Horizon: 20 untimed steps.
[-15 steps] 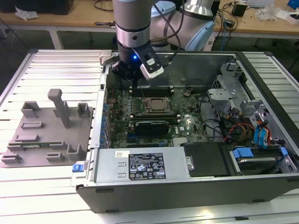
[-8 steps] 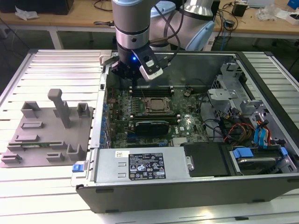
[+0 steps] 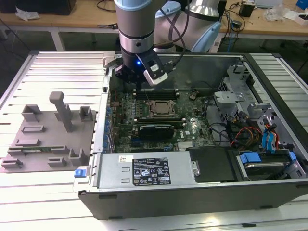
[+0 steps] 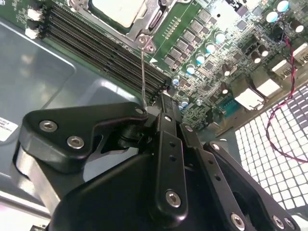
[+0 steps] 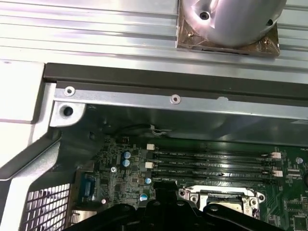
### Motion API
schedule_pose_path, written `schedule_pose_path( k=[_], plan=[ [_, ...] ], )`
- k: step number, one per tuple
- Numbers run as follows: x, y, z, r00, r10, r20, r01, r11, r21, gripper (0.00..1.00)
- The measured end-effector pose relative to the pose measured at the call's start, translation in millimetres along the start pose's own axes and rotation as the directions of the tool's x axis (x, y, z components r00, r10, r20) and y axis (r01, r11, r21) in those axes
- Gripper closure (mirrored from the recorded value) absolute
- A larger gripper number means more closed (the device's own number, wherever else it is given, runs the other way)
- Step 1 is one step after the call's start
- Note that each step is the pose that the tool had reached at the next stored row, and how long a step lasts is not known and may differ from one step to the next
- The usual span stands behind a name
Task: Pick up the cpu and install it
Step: 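Install the first cpu locking lever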
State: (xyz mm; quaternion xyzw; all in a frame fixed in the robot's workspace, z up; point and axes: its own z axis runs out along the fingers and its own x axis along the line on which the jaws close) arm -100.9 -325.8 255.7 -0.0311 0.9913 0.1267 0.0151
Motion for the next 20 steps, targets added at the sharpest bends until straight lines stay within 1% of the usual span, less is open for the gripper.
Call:
schedule_pose_path(
  k=[1,4,6,7,8,9,12,13,17,18,20],
  plan=[
    [-1.9,-0.2,0.2,1.0000,0.001,-0.0018,-0.001,1.0000,-0.0001,0.89],
    [-12.9,-1.0,0.7,0.9999,0.003,-0.0123,-0.003,1.0000,-0.0007,0.89],
    [-21.1,-1.5,1.1,0.9998,0.005,-0.0206,-0.005,1.0000,-0.0012,0.89],
    [-26.6,-1.9,1.4,0.9996,0.007,-0.0264,-0.007,1.0000,-0.0015,0.89],
    [-30.5,-2.2,1.5,0.9995,0.008,-0.0304,-0.008,1.0000,-0.0017,0.89],
    [-35.8,-2.6,1.8,0.9993,0.009,-0.0358,-0.009,1.0000,-0.0019,0.89],
    [-47.8,-3.5,2.5,0.9988,0.012,-0.0467,-0.012,0.9999,-0.0022,0.89],
    [-50.2,-3.7,2.5,0.9987,0.013,-0.0496,-0.013,0.9999,-0.0024,0.89],
    [-50.6,-3.7,2.7,0.9987,0.013,-0.0500,-0.013,0.9999,-0.0023,0.89],
    [-50.6,-4.3,5.0,0.9987,0.012,-0.0488,-0.013,0.9999,-0.0020,0.89],
    [-50.5,-4.8,7.0,0.9987,0.012,-0.0485,-0.012,0.9999,-0.0005,0.89]
  ],
)
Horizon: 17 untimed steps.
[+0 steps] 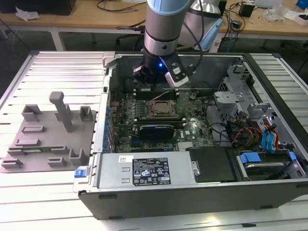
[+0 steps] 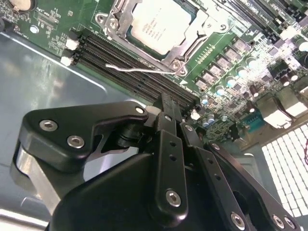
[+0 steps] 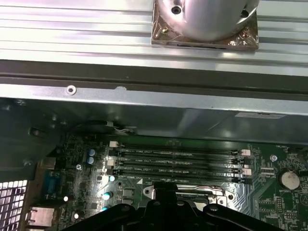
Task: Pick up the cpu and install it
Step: 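Install the first cpu locking lever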
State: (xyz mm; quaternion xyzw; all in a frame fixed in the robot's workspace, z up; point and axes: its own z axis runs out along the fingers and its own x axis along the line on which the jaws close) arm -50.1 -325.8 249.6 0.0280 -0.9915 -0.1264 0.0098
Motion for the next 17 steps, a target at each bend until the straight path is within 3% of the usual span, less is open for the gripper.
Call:
schedule_pose_path(
  k=[4,5,8,12,13,15,17],
  plan=[
    [0.0,-0.9,3.3,0.9999,-0.001,0.0109,0.001,1.0000,0.0018,0.89],
    [0.0,-1.5,5.6,0.9998,0.004,0.0197,-0.004,1.0000,0.0022,0.89],
    [0.0,-2.4,9.0,0.9994,0.013,0.0330,-0.013,0.9999,0.0025,0.89],
    [-0.2,-4.1,15.7,0.9980,0.045,0.0444,-0.045,0.9990,0.0020,0.89],
    [-0.3,-5.1,19.5,0.9953,0.080,0.0535,-0.081,0.9967,0.0009,0.89],
    [-0.8,-6.9,26.5,0.9857,0.152,0.0720,-0.153,0.9883,-0.0022,0.89],
    [-0.9,-6.4,27.7,0.9839,0.163,0.0746,-0.163,0.9867,-0.0025,0.89]
  ],
)
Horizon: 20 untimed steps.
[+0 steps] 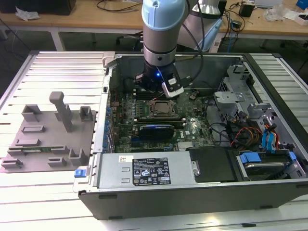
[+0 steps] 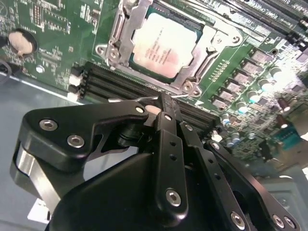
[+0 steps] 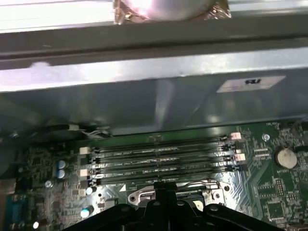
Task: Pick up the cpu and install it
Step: 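Install the first cpu locking lever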
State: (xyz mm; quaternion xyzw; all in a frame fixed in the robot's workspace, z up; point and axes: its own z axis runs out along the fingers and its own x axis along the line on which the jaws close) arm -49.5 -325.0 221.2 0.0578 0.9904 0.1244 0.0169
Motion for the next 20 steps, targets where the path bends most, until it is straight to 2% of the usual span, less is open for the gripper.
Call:
schedule_pose_path(
  k=[5,8,13,17,20],
  plan=[
    [-1.2,5.9,3.3,0.9999,0.010,0.0030,-0.010,0.9999,0.0040,0.89],
    [-8.4,8.7,6.2,0.9997,0.024,0.0075,-0.024,0.9997,0.0100,0.89],
    [-10.7,11.9,9.0,0.9991,0.040,0.0127,-0.041,0.9991,0.0157,0.89],
    [-13.2,11.8,11.2,0.9969,0.075,0.0224,-0.076,0.9969,0.0205,0.89],
    [-13.5,11.9,13.8,0.9933,0.111,0.0322,-0.112,0.9934,0.0224,0.89]
  ],
)
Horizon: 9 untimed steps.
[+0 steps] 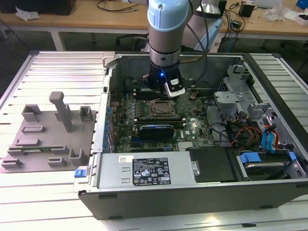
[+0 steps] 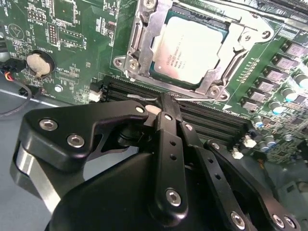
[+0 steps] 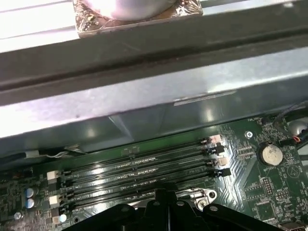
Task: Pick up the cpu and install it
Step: 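Install the first cpu locking lever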
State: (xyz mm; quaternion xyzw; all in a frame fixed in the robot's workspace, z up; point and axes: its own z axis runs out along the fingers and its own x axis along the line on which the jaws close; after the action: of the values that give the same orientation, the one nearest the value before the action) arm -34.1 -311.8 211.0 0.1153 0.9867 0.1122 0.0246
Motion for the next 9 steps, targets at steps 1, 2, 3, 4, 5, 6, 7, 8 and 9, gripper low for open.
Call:
schedule_pose_path(
  k=[1,2,3,4,5,6,7,8,9],
  plan=[
    [0.1,0.5,0.4,1.0000,0.003,0.0008,-0.003,1.0000,0.0003,0.89],
    [0.4,1.3,0.9,1.0000,0.005,0.0014,-0.005,1.0000,0.0005,0.89],
    [0.6,2.3,1.4,1.0000,0.008,0.0021,-0.008,1.0000,0.0012,0.89],
    [0.8,2.9,1.6,1.0000,0.009,0.0025,-0.009,1.0000,0.0020,0.89],
    [1.1,4.0,2.0,0.9999,0.011,0.0035,-0.011,0.9999,0.0038,0.89],
    [1.2,4.5,2.3,0.9999,0.012,0.0041,-0.012,0.9999,0.0051,0.89],
    [1.4,5.0,2.9,0.9999,0.015,0.0064,-0.015,0.9998,0.0113,0.89],
    [1.4,5.0,3.7,0.9998,0.017,0.0085,-0.017,0.9997,0.0165,0.89],
    [1.4,4.8,4.2,0.9998,0.019,0.0099,-0.020,0.9996,0.0199,0.89]
  ],
)
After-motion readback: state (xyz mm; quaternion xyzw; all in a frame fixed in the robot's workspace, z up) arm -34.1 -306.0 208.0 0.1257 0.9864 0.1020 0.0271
